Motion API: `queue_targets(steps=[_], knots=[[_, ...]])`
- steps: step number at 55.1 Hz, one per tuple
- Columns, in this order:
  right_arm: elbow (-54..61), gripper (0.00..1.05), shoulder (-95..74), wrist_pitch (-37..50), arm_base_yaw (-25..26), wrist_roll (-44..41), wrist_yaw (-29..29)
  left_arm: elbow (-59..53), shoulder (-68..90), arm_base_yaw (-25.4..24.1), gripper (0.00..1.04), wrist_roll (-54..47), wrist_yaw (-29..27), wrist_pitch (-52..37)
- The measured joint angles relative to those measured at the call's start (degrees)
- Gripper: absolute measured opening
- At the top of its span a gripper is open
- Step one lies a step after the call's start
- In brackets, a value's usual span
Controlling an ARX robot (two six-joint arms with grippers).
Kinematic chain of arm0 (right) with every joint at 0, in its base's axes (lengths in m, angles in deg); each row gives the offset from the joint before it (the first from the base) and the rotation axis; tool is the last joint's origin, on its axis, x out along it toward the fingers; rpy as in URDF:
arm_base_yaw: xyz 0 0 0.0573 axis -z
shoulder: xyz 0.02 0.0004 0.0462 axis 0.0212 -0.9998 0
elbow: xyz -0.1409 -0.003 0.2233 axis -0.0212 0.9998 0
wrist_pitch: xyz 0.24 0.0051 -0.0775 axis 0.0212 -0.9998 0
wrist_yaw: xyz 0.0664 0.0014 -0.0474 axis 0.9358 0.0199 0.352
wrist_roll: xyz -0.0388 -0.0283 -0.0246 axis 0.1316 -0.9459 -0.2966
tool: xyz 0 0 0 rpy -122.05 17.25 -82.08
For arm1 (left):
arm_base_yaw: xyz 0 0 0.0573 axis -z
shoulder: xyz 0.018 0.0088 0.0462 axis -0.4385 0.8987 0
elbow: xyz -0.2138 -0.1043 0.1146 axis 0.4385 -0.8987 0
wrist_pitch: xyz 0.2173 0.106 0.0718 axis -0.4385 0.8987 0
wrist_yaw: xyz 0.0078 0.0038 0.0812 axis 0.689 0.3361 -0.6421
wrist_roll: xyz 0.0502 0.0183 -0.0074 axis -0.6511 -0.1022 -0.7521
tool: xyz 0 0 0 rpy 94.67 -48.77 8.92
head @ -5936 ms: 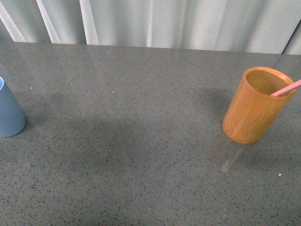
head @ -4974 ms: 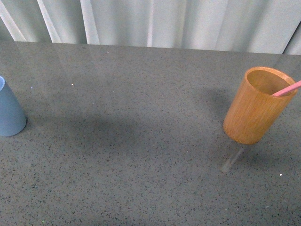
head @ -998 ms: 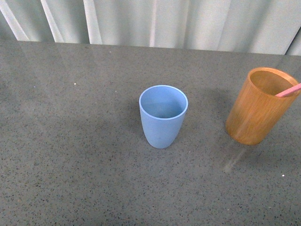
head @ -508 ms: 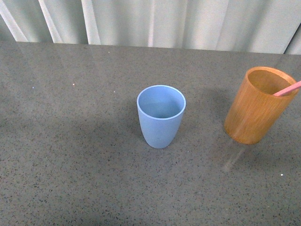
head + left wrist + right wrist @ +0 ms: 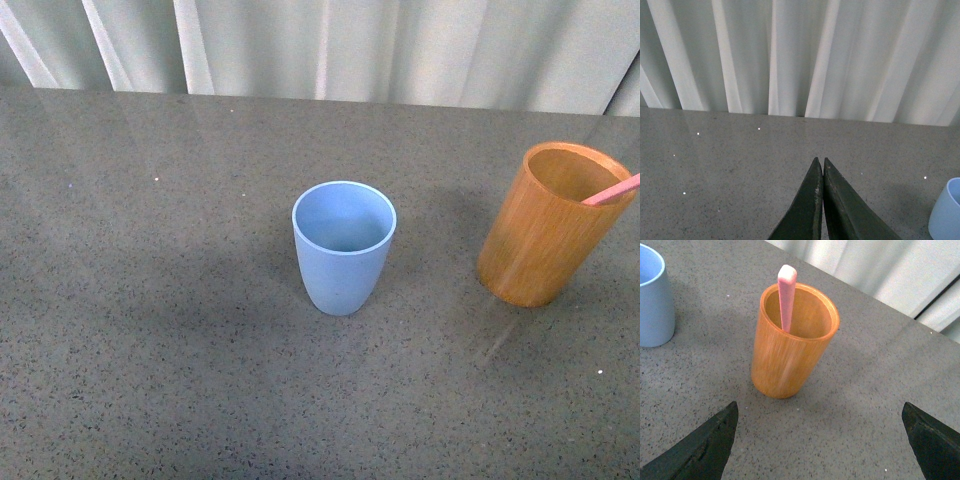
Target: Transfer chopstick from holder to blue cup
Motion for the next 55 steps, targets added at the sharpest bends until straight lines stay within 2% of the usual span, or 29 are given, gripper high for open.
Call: queue_targets(steps=[9,19,35,37,42,55], knots=[[-3.48,0.95,-15.3,15.39,-0.83,-0.07,4.48,0.0,-5.27,0.0,0.04,0.0,0.02,5.03],[-7.72,0.95,-24.65,23.96,-2.56,1.18,6.69,0.0,-9.4,0.0,0.04,0.0,0.02,9.05],[-10.16,0.95,-31.8,29.49,-4.39,1.44,7.56,0.0,-13.29,0.0,0.04,0.0,0.02,12.98],[-10.23,0.94,-32.17,29.88,-4.68,1.62,7.54,0.0,-15.58,0.0,0.04,-0.02,0.02,15.54],[-10.27,0.81,-32.94,30.73,-5.55,1.95,7.52,0.0,-21.09,0.0,0.04,0.0,0.04,22.58],[-10.8,0.38,-34.49,32.57,-6.8,2.82,6.86,0.0,-23.1,0.0,0.04,-0.02,0.04,23.12]])
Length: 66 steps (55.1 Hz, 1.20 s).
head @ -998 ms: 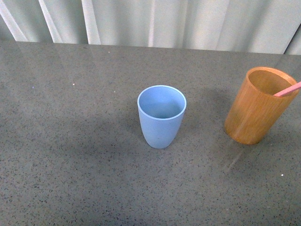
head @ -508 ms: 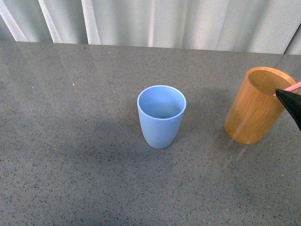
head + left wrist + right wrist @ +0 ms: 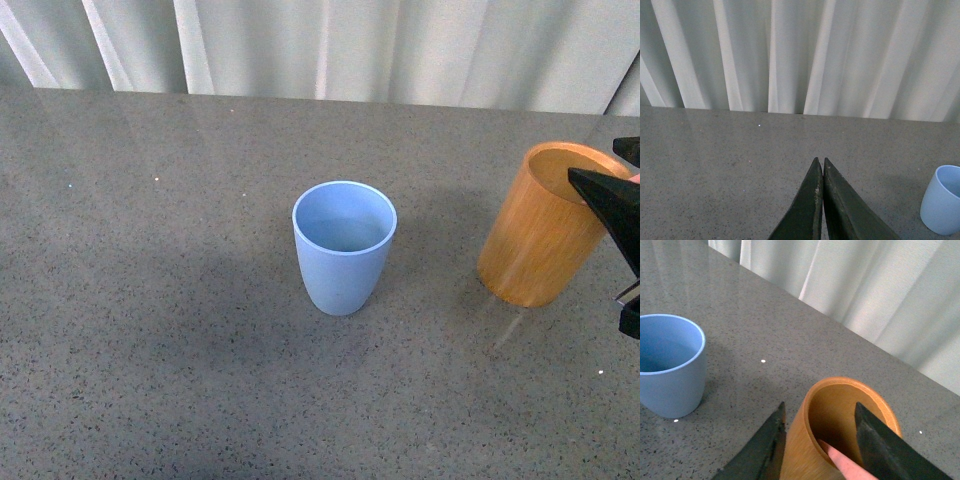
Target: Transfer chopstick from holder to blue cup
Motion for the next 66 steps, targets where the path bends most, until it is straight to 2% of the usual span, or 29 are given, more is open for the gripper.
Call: queue_targets(steps=[9,13,22,30,38,47,50,59,66], knots=[[-0.44,0.11,0.39,-0.57,0.63,0.46,0.35,0.0,0.0,0.0,0.04,0.0,0.0,0.02],[-0.55,0.03,1.2,-1.57,1.16,0.5,0.83,0.0,0.0,0.0,0.04,0.02,0.0,0.02],[-1.57,0.03,6.29,-6.01,3.85,1.36,2.86,0.0,0.0,0.0,0.04,0.0,0.0,0.02],[-4.5,0.03,15.74,-15.21,6.91,5.57,4.81,0.0,0.0,0.0,0.04,0.0,-0.02,0.02],[-10.01,0.03,26.12,-26.77,6.82,12.94,5.14,0.0,0.0,0.0,0.04,0.0,-0.02,0.02],[-18.38,0.03,36.74,-42.27,1.44,25.55,4.33,0.0,0.0,0.0,0.04,0.0,0.0,0.02],[-19.39,0.03,37.97,-46.8,-3.04,31.08,2.8,0.0,0.0,0.0,0.04,0.02,0.0,0.02],[-17.18,0.03,34.38,-45.37,-13.33,36.15,-2.32,0.0,0.0,0.0,0.04,0.02,0.0,0.02],[-16.7,0.03,29.97,-42.86,-16.5,36.59,-4.24,0.0,0.0,0.0,0.04,0.0,-0.04,0.02]])
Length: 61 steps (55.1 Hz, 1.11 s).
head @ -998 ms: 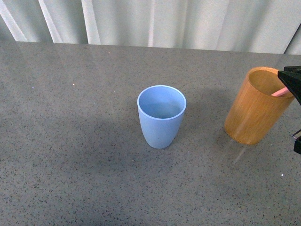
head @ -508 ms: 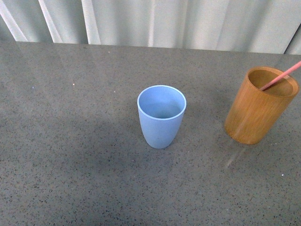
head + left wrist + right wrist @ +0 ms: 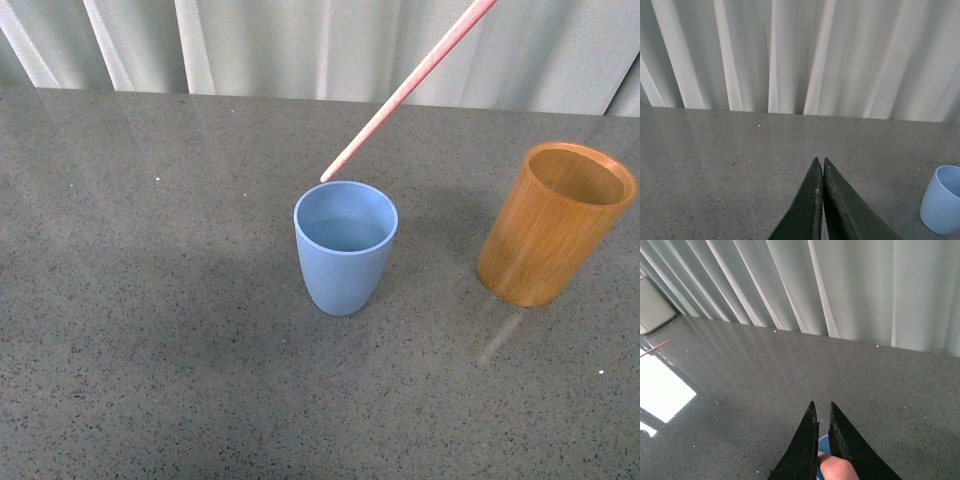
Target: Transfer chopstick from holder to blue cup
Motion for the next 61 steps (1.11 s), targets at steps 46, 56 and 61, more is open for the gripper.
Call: queue_targets(steps=[46,56,61], knots=[[-0.5,0.32,-14.08,3.69,1.55,-4.68,-0.74,0.0,0.0,0.0,0.04,0.0,0.02,0.0],[7.91,0.24,-10.97,25.86,1.2,-12.04,-28.81,0.0,0.0,0.0,0.04,0.02,0.04,0.02],[12.74,0.08,-6.88,29.29,3.98,-14.64,-32.65,0.0,0.0,0.0,0.04,0.02,-0.07,0.02]])
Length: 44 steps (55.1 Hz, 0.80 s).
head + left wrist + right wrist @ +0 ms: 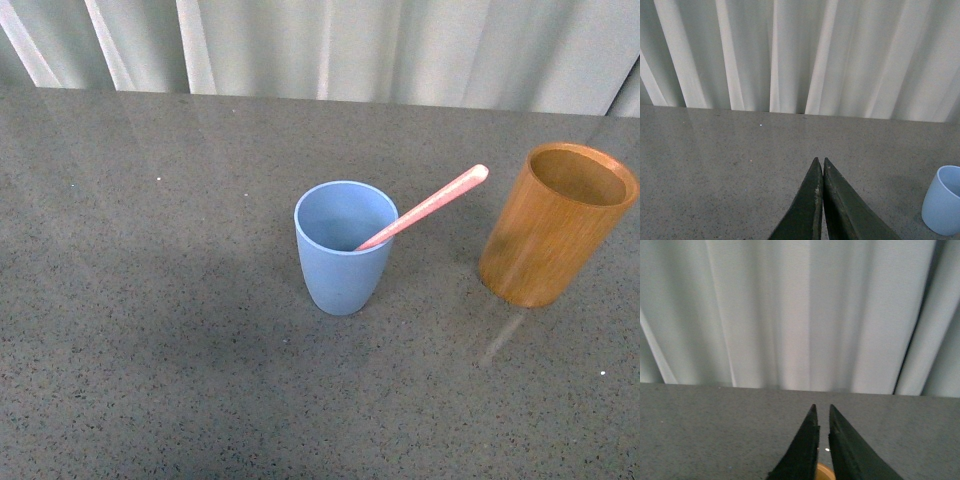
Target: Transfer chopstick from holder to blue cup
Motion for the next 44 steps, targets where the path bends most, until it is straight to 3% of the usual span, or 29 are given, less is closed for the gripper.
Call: queue_targets(steps=[2,31,34,39,44], knots=[[2.19,0.0,2.32,0.0,1.29,-0.63,0.74,0.0,0.0,0.0,0.04,-0.02,0.04,0.0],[15.56,0.01,24.68,-9.27,11.63,-0.57,10.43,0.0,0.0,0.0,0.04,-0.02,0.09,0.02],[17.35,0.01,25.35,-7.13,12.37,-0.57,11.23,0.0,0.0,0.0,0.04,-0.02,0.09,0.02],[18.16,0.01,29.16,-10.88,16.31,-0.57,16.13,0.0,0.0,0.0,0.04,-0.02,0.09,0.02],[18.27,0.01,32.79,-13.64,17.94,-0.55,16.24,0.0,-0.02,0.0,0.04,0.0,0.09,0.02]])
